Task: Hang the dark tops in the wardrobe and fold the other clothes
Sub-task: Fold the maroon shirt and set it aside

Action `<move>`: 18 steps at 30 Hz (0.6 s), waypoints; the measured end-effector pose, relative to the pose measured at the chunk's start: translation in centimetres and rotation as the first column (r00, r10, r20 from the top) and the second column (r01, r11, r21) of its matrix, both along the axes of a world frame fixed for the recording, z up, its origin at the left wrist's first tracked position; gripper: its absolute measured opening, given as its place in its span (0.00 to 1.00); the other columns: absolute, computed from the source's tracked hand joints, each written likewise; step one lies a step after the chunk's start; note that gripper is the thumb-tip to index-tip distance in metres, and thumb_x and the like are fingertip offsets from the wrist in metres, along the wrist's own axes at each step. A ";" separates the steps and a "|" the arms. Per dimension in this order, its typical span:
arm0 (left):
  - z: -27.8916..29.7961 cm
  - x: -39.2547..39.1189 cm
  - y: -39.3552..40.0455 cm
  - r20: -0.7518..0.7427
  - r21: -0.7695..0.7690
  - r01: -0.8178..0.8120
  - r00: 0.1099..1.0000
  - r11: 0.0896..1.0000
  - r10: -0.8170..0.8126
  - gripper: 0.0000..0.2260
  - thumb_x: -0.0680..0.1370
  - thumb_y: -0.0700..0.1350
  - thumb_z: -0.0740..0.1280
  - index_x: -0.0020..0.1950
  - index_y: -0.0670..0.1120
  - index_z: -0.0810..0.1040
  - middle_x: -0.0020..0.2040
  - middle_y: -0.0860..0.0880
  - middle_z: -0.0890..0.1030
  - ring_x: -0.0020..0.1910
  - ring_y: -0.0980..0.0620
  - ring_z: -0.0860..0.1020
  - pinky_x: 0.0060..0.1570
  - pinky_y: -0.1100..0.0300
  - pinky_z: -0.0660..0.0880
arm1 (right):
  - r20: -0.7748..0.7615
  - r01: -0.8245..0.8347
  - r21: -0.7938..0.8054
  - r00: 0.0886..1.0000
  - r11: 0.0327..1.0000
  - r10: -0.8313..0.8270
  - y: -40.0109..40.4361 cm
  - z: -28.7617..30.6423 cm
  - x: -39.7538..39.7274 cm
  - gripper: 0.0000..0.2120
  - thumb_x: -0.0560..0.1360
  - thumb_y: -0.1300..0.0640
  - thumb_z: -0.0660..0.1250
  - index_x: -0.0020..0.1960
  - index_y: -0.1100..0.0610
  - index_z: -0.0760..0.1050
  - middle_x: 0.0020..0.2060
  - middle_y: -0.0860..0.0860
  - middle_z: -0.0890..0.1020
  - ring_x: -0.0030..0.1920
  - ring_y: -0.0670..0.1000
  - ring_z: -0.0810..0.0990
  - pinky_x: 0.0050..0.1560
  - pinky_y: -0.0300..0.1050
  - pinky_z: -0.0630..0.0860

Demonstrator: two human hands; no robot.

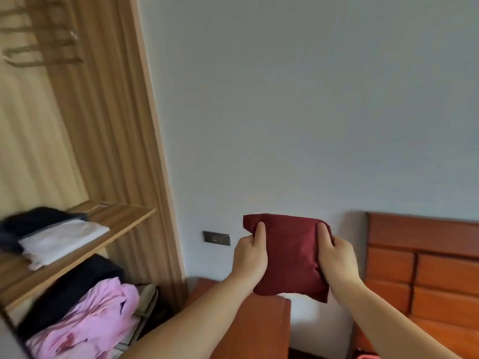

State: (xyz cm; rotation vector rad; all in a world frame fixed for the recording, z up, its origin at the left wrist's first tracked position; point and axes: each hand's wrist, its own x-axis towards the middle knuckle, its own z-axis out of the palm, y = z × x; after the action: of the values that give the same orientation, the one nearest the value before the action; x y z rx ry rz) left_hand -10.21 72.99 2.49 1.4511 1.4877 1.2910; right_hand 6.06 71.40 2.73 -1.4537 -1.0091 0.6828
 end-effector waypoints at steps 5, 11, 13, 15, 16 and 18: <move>-1.5 -7.6 -1.5 0.024 -0.098 -0.303 0.951 0.948 0.307 0.24 0.81 0.63 0.50 0.35 0.51 0.72 0.31 0.55 0.73 0.30 0.59 0.73 0.31 0.68 0.69 | -0.380 -0.590 -0.184 0.780 0.786 0.497 1.1 -0.7 -6.6 0.21 0.72 0.35 0.67 0.52 0.52 0.79 0.43 0.51 0.86 0.44 0.53 0.86 0.40 0.44 0.79; -1.3 -18.6 -3.2 0.094 -0.173 -0.572 0.800 0.801 0.592 0.26 0.82 0.61 0.52 0.55 0.42 0.80 0.48 0.48 0.80 0.49 0.49 0.78 0.58 0.53 0.74 | -0.495 -0.926 -0.065 0.354 0.372 0.793 1.7 -0.6 -18.0 0.31 0.62 0.47 0.81 0.62 0.42 0.74 0.54 0.49 0.84 0.52 0.54 0.84 0.50 0.57 0.81; -1.4 -22.0 -3.1 0.167 -0.194 -0.589 0.768 0.784 0.618 0.26 0.82 0.61 0.53 0.58 0.41 0.80 0.52 0.46 0.81 0.51 0.47 0.79 0.57 0.53 0.75 | -0.477 -0.925 -0.034 0.348 0.379 0.807 2.6 -0.2 -21.8 0.33 0.61 0.52 0.81 0.63 0.47 0.73 0.53 0.51 0.85 0.52 0.55 0.84 0.51 0.56 0.81; -1.6 -25.2 -2.7 0.229 -0.213 -0.604 0.733 0.768 0.640 0.27 0.81 0.61 0.54 0.60 0.41 0.79 0.53 0.45 0.82 0.52 0.46 0.80 0.57 0.52 0.76 | -0.445 -0.929 -0.033 0.343 0.368 0.827 3.6 0.2 -25.2 0.33 0.59 0.54 0.81 0.62 0.49 0.75 0.51 0.52 0.85 0.51 0.55 0.85 0.48 0.53 0.82; -1.6 -26.7 -2.5 0.249 -0.229 -0.608 0.718 0.760 0.650 0.27 0.81 0.62 0.55 0.60 0.41 0.79 0.53 0.45 0.82 0.52 0.45 0.80 0.58 0.51 0.76 | -0.430 -0.936 -0.036 0.330 0.349 0.841 4.2 0.2 -26.9 0.32 0.59 0.54 0.81 0.61 0.49 0.76 0.51 0.53 0.85 0.50 0.55 0.85 0.46 0.52 0.82; -1.8 -29.6 -2.0 0.301 -0.263 -0.585 0.705 0.767 0.642 0.26 0.80 0.63 0.56 0.58 0.42 0.79 0.53 0.45 0.82 0.52 0.45 0.80 0.59 0.49 0.76 | -0.437 -0.940 -0.045 0.322 0.337 0.840 5.6 0.0 -30.0 0.30 0.60 0.53 0.81 0.60 0.50 0.77 0.51 0.54 0.85 0.50 0.57 0.85 0.47 0.54 0.82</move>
State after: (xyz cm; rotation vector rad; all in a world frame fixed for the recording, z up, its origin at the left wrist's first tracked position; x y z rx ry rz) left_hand -39.85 71.03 0.72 0.5398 1.8169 1.6849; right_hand -23.97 76.99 2.72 -0.7835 -1.4693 1.9469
